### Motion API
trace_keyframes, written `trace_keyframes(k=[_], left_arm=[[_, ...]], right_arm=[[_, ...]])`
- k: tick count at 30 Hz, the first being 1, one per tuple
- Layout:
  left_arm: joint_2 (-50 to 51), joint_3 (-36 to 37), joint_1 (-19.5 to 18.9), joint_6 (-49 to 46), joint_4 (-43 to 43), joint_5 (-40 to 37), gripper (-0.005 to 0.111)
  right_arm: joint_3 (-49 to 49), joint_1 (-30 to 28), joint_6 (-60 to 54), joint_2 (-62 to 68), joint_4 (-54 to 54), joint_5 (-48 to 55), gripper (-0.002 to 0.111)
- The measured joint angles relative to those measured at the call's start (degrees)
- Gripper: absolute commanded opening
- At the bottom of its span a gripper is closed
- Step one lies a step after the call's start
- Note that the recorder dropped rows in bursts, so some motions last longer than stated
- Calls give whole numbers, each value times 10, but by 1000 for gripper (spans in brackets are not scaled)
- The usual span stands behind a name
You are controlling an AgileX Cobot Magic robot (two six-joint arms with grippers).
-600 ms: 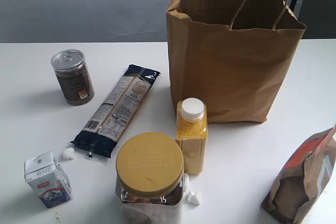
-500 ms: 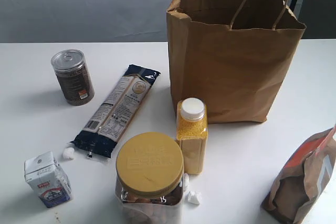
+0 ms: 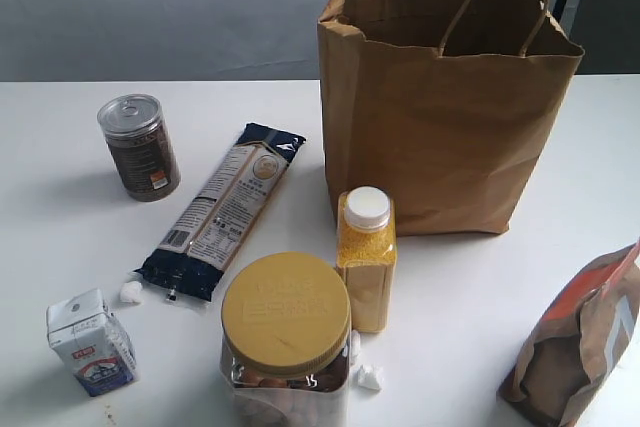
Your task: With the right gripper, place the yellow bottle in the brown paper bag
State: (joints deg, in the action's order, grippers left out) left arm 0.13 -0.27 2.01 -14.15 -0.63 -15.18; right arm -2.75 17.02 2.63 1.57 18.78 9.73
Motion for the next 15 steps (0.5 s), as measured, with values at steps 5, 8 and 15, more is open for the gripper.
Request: trace_keyframes(k=[5,8,15], left_arm=[[0,0,0,0,0,0,0],[0,0,0,0,0,0,0],[0,0,0,0,0,0,0]], right_arm=[[-136,1,69,101,-61,80,0],[-223,29,76,165,-102,169,0],[-305,151,97,325,-130,298,0]])
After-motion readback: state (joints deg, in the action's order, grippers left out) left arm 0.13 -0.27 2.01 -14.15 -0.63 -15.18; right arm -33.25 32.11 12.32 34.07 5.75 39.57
